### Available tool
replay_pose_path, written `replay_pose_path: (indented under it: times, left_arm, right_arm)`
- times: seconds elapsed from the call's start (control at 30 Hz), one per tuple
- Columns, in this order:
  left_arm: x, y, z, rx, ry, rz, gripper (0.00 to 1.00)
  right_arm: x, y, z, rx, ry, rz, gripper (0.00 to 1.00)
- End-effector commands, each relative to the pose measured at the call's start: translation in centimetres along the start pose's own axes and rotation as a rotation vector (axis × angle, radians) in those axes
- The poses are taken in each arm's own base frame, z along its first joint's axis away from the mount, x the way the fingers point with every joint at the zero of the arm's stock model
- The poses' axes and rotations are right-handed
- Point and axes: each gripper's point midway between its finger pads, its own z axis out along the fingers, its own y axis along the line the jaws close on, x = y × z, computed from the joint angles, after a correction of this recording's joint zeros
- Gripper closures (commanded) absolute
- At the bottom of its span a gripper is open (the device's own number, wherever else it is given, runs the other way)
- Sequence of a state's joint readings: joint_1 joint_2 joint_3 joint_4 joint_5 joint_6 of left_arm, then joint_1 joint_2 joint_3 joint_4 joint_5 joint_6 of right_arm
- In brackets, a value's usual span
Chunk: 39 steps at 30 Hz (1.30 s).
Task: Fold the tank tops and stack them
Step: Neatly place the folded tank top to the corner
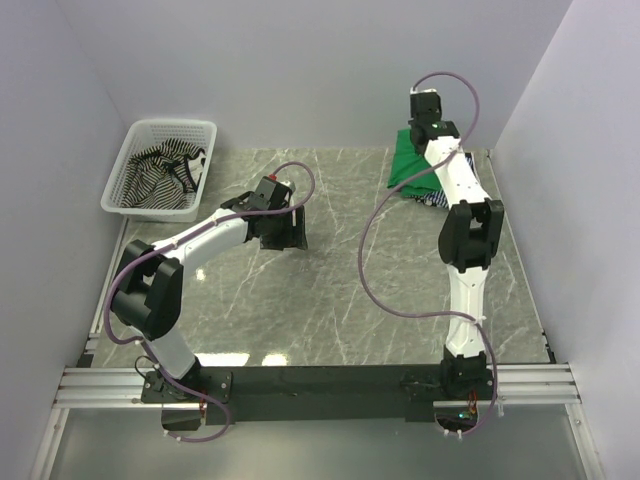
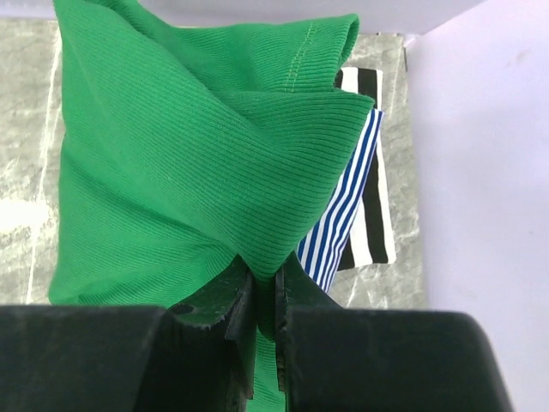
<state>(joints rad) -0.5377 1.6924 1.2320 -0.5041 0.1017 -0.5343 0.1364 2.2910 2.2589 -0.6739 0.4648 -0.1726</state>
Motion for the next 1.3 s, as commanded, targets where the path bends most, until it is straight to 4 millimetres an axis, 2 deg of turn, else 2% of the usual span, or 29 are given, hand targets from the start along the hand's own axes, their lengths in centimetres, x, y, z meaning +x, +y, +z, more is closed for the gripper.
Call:
replay_pose_path:
  times: [0.0, 0.27, 0.3, 0.33, 0.63, 0.93, 1.13, 1.27]
  left_arm:
    - [-1.3, -1.0, -1.2, 0.047, -0.052, 0.025, 0.28]
    - [-1.1, -1.0, -1.1, 0.047, -0.047, 0.024, 0.28]
    - [-1.2, -1.0, -1.1, 0.047, -0.049, 0.024, 0.28]
    - [-1.1, -0.9, -1.1, 0.046, -0.046, 0.024, 0.28]
    - [-1.1, -1.0, -1.0, 0.050, -0.044, 0.024, 0.28]
    - [-1.0, -1.0, -0.9, 0.051, -0.043, 0.021, 0.28]
    - [-1.0, -1.0, -0.9, 0.049, -0.042, 0.022, 0.28]
    - [-1.0, -1.0, -0.9, 0.050, -0.040, 0.020, 0.28]
  right_arm:
    - [-4.2, -3.5, -2.8, -0.015, -0.121, 0.139, 1.00]
    - [-1.4, -4.6, 0.0, -0.094, -0.072, 0.280, 1.00]
    - [-1.1, -4.1, 0.2, -0.115, -0.067, 0.284, 1.00]
    - [-0.4, -5.7, 1.1, -0.098, -0.051, 0.342, 1.00]
    - [2.5, -8.2, 3.6, -0.082, -0.012, 0.479, 1.00]
    - [4.9, -10.4, 5.0, -0.037, 0.011, 0.577, 1.00]
    - [5.8, -12.2, 5.2, 0.019, 0.016, 0.631, 1.00]
    - [5.6, -13.1, 4.8, 0.019, -0.003, 0.671, 1.00]
